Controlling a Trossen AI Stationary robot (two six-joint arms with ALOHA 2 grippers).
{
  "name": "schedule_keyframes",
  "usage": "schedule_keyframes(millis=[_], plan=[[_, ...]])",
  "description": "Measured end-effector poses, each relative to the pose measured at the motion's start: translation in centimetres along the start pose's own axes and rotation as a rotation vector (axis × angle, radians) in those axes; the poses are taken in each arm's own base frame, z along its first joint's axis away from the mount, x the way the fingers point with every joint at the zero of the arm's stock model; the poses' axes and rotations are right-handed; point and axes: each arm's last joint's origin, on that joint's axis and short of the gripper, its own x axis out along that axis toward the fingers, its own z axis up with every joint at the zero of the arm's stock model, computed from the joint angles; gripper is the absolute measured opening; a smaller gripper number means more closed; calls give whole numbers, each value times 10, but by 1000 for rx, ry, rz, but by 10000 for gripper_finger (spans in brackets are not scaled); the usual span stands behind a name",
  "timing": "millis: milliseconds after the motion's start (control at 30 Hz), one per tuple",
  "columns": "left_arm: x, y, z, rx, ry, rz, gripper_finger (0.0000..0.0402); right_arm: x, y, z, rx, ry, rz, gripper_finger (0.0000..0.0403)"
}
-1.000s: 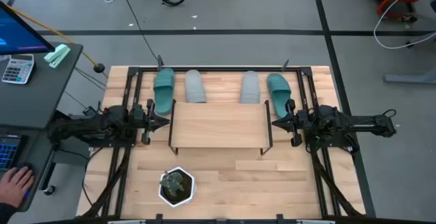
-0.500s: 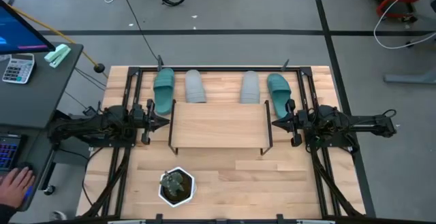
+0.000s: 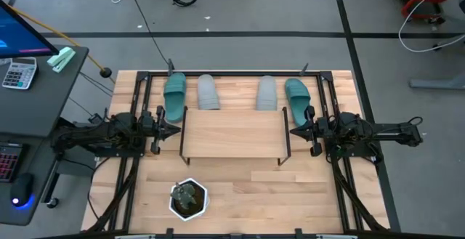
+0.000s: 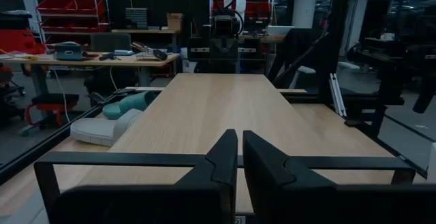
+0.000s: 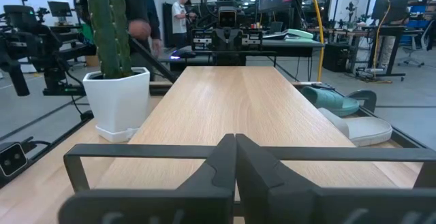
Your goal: Pick and place slides into the shelf
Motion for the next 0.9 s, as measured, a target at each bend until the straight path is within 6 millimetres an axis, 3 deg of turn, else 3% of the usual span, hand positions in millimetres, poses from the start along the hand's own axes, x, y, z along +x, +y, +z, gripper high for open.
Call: schedule_keyframes(millis=[900], plan=[[0,0,0,0,0,0,40,0,0,0,0,0,0,14]])
